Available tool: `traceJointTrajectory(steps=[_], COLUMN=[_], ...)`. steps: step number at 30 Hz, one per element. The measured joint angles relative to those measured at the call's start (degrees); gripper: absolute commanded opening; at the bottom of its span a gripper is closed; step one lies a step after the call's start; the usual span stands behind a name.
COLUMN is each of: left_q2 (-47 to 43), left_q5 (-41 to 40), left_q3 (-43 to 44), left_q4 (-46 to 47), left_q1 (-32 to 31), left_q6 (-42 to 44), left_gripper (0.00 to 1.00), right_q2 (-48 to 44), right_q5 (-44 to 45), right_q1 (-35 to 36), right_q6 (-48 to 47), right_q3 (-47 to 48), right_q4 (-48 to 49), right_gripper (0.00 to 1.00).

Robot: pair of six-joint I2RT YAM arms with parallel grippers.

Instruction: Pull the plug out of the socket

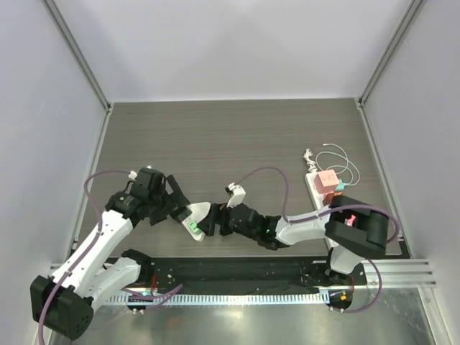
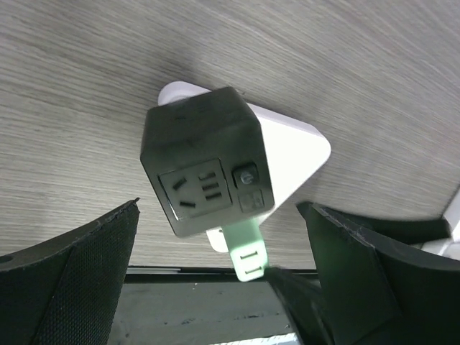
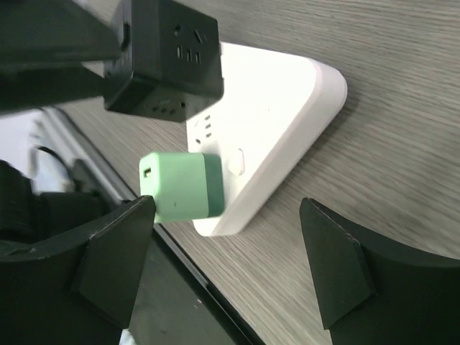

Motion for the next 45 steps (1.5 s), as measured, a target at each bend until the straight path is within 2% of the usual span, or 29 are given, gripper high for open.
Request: traceJointTrajectory(steps=[4, 10, 18, 25, 30, 33, 35, 36, 41, 45], left_q2=[2.9, 2.9, 5.8, 7.6, 4.3, 1.6, 0.0, -0.9, -6.5, -8.5], left_q5=[-0.5, -2.8, -4.0, -2.4, -3.3, -3.7, -3.7, -3.3, 5.3, 11.2], left_q3=[0.0, -1.3, -1.7, -1.9, -1.9, -0.8, 0.2, 0.5, 0.3, -1.4], left_q4=[0.4, 2.6, 5.7, 7.5, 7.3, 5.4, 4.2, 3.8, 3.0, 1.9], left_q1=[0.0, 0.4, 0.5, 0.5, 0.5, 0.5, 0.5, 0.5, 0.6, -0.9], left_q6=[-0.4, -0.9, -0.3, 0.5, 1.2, 1.5, 2.0, 2.4, 3.7, 3.2], left_gripper=[1.00, 0.94, 0.87, 0.90, 0.93, 0.94, 0.91, 0.86, 0.80, 0.79], right_q2=[-3.2, -2.1, 3.5, 7.3, 6.1, 2.7, -1.4, -3.8, -14.0, -14.1], right_q5=[7.4, 16.2, 20.0, 22.0, 22.7, 22.3, 21.4, 20.7, 13.0, 6.1], right_q1=[4.1, 9.5, 12.5, 13.4, 13.5, 12.5, 10.9, 9.4, -0.8, -6.1], right_q6=[-5.9, -13.4, -19.5, -20.7, -20.5, -18.9, -16.9, -15.6, -8.7, -4.9], right_q3=[4.9, 12.5, 21.6, 27.0, 26.1, 23.7, 20.6, 18.6, 7.1, 1.8], right_q4=[-13.8, -25.4, -34.0, -39.3, -39.4, -39.0, -38.6, -37.7, -29.8, -24.3], right_gripper=[0.86, 0.86, 0.82, 0.80, 0.81, 0.88, 0.88, 0.89, 0.95, 0.95])
